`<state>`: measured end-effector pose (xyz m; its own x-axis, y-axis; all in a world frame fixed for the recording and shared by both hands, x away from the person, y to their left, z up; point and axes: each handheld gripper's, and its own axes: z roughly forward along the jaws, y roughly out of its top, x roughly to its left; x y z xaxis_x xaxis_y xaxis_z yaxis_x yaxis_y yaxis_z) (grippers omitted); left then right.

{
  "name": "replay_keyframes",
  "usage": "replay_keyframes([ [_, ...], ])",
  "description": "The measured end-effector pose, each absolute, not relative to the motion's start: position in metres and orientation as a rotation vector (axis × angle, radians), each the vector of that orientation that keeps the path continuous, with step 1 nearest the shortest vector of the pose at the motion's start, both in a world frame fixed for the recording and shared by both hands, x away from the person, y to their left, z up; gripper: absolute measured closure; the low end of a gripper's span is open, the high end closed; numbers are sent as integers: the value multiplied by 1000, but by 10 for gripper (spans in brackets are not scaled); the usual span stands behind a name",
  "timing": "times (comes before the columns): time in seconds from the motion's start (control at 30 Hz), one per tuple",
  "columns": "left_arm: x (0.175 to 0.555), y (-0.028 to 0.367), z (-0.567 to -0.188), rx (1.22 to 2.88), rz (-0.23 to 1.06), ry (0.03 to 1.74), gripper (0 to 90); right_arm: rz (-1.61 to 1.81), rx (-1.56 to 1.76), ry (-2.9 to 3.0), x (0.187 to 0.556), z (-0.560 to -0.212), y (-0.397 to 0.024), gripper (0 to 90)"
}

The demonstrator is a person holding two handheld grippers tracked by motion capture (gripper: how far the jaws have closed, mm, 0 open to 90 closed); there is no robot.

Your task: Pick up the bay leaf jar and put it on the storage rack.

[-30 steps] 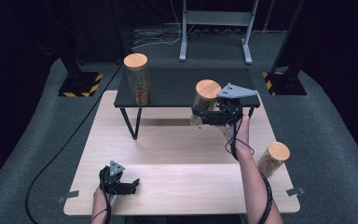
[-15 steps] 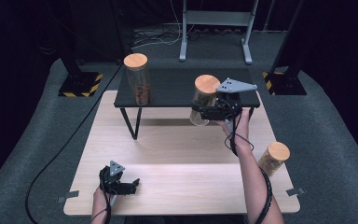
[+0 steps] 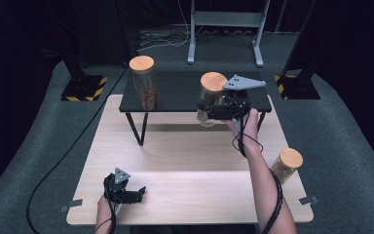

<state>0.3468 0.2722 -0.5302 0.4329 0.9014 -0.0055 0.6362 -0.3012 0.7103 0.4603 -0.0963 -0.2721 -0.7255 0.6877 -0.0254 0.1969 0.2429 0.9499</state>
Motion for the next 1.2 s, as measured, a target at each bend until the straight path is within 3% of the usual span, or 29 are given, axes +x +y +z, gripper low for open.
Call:
replay_keyframes([
  [1.2, 347, 272, -530, 2045, 531, 1290, 0, 1437, 848, 2108, 495, -255, -81, 250],
])
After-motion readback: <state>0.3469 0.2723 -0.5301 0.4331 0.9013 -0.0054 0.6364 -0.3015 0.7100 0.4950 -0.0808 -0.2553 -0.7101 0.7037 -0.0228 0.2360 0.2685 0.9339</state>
